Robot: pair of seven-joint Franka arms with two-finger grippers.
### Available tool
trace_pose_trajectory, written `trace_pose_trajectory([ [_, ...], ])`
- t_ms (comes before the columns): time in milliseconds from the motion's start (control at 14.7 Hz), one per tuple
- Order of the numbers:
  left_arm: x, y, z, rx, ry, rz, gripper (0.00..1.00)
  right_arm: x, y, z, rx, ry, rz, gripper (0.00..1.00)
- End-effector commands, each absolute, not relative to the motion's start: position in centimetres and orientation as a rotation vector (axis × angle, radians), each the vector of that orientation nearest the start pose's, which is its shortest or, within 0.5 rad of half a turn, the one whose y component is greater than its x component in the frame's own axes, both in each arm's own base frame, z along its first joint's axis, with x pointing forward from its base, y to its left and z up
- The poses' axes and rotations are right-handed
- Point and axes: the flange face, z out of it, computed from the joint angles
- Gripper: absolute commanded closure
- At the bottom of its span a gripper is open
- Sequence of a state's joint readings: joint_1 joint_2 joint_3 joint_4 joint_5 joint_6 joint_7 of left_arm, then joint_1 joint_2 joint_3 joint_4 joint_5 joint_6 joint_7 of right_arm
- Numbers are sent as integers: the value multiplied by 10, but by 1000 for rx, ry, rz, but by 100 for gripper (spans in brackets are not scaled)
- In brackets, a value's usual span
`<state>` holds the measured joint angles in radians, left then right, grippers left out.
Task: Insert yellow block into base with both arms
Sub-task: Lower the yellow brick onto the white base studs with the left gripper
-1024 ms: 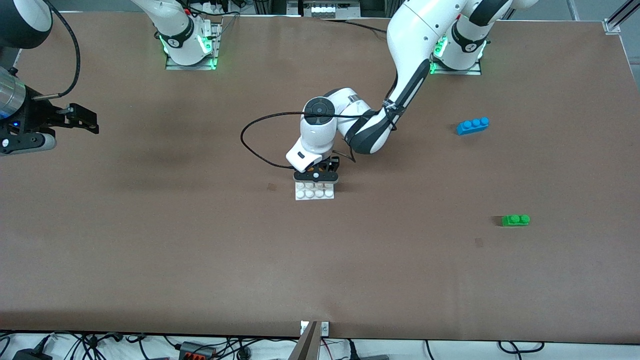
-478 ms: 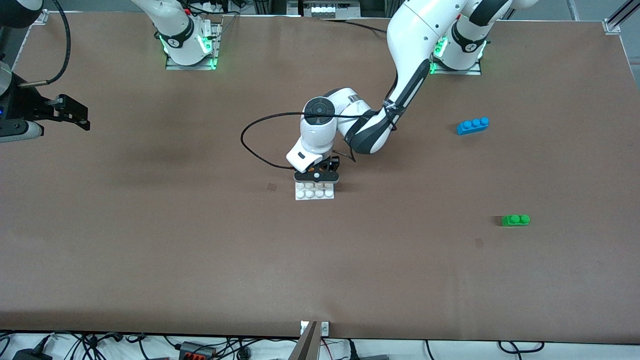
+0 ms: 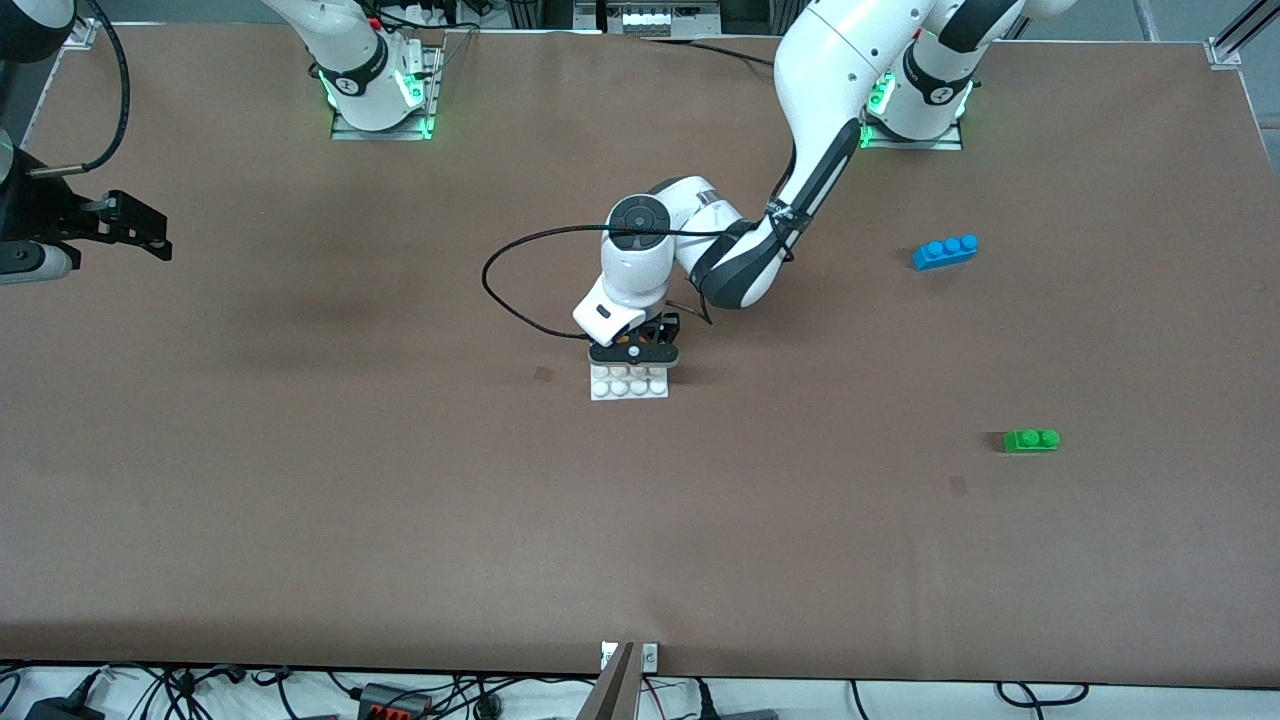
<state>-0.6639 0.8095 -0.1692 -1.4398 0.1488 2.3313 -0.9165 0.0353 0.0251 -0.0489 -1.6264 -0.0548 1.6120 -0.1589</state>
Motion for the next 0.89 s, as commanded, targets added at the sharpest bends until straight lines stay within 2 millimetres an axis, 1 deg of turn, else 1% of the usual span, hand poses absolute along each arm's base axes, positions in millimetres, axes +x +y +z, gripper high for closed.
trace_pose_trajectory([
  [0,524,-514,221,-3188,-66,-97,84,556,-11,589,-3182,-233,51,0],
  [205,532,-506,234,-3189,-31,-100,84,556,-11,590,-3182,-231,46,0],
  [273,534,-503,235,-3193,-27,-66,84,557,-10,591,-3182,-238,36,0],
  [410,534,-504,245,-3233,-31,-5,84,556,-6,594,-3186,-253,34,0],
  [478,534,-504,247,-3241,-39,1,84,556,-4,594,-3189,-259,34,0],
  [683,532,-505,245,-3250,-79,54,85,561,-7,594,-3196,-254,45,0],
  [819,528,-507,240,-3247,-76,71,85,561,0,594,-3194,-271,54,0],
])
